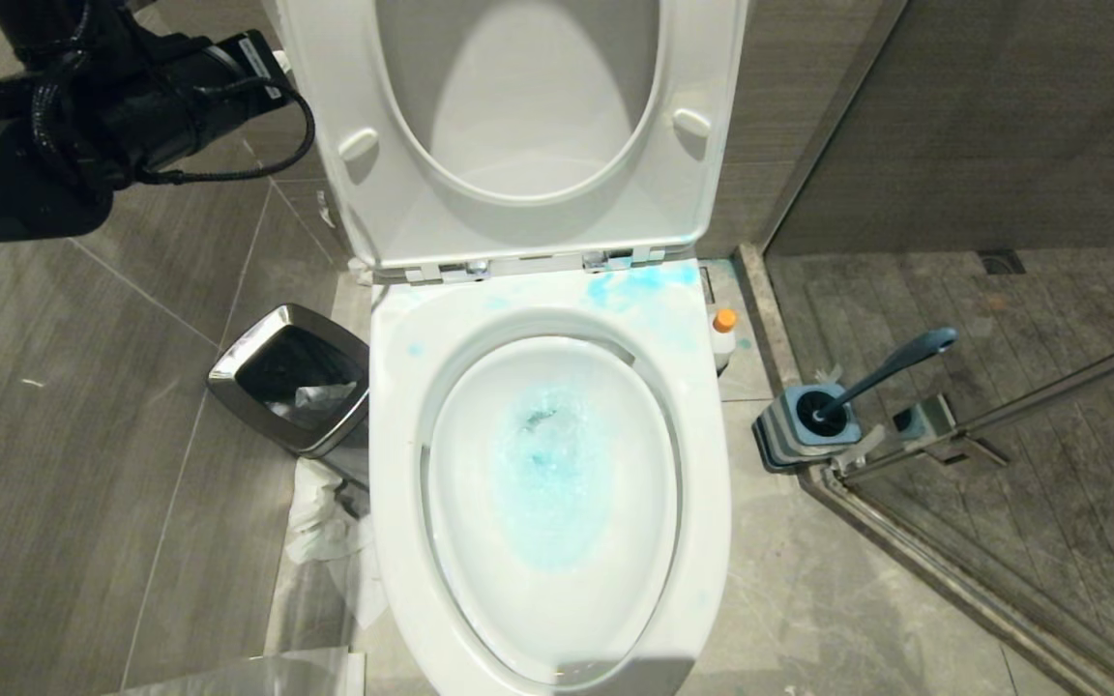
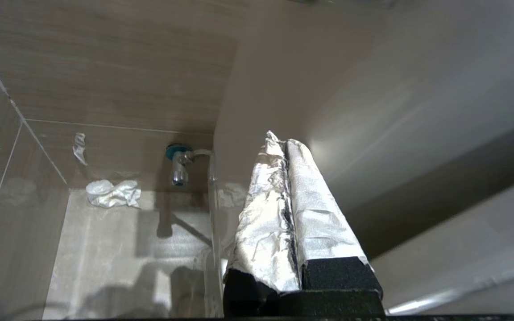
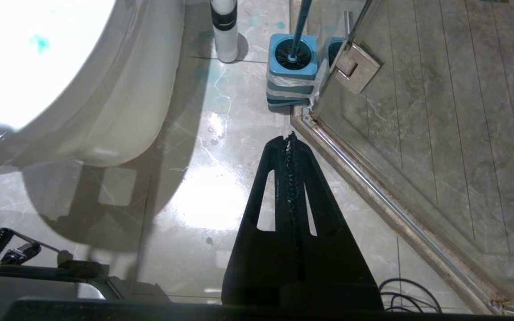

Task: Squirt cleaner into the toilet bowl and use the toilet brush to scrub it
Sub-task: Flush the toilet

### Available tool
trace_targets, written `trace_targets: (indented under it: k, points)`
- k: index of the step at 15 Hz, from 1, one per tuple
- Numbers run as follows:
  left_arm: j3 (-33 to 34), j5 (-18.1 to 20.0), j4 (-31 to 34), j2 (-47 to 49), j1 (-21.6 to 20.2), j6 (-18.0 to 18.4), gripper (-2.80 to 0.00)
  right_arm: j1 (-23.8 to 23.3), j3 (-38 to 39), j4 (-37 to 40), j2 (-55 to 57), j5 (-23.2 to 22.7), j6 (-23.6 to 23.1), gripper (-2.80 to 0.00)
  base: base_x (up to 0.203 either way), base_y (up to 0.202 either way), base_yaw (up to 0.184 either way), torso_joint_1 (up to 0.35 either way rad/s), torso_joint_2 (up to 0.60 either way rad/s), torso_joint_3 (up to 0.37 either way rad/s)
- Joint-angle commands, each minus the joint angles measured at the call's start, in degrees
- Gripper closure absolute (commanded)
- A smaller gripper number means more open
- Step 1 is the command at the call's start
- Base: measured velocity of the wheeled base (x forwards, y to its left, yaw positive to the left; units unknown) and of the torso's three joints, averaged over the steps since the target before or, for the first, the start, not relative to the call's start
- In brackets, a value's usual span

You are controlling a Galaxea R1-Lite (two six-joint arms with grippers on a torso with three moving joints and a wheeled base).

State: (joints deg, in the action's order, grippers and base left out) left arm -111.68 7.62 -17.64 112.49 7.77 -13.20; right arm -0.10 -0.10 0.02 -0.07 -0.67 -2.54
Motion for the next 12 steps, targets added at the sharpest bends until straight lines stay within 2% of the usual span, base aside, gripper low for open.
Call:
trace_targets:
  k: [1, 2, 5, 7, 9, 10, 12]
  points:
    - [0.39, 0.99, 4.55, -1.91, -2.98, 0.20, 0.00, 0.01, 0.01, -0.02, 0.07, -0.03, -0.01, 0.00, 0.000, 0.000, 0.000, 0.000, 0.00, 0.000]
    - [0.41, 2.29, 6.69, -2.56, -4.18, 0.74, 0.00, 0.01, 0.01, -0.02, 0.07, -0.03, -0.01, 0.00, 0.000, 0.000, 0.000, 0.000, 0.00, 0.000]
    - [0.93, 4.37, 7.82, -4.99, -6.21, 1.24, 0.00, 0.01, 0.01, -0.02, 0.07, -0.03, -0.01, 0.00, 0.000, 0.000, 0.000, 0.000, 0.00, 0.000]
    - [3.89, 10.81, 10.63, -7.80, -8.15, 1.65, 0.00, 0.01, 0.01, -0.02, 0.07, -0.03, -0.01, 0.00, 0.000, 0.000, 0.000, 0.000, 0.00, 0.000]
    - [4.43, 16.23, 20.07, -9.48, -9.75, 1.79, 0.00, 0.01, 0.01, -0.02, 0.07, -0.03, -0.01, 0.00, 0.000, 0.000, 0.000, 0.000, 0.00, 0.000]
    - [4.20, 17.02, 25.32, -10.52, -10.30, 2.36, 0.00, 0.01, 0.01, -0.02, 0.07, -0.03, -0.01, 0.00, 0.000, 0.000, 0.000, 0.000, 0.00, 0.000]
    - [4.27, 17.46, 31.00, -12.47, -10.83, 5.27, 0.00, 0.01, 0.01, -0.02, 0.07, -0.03, -0.01, 0.00, 0.000, 0.000, 0.000, 0.000, 0.00, 0.000]
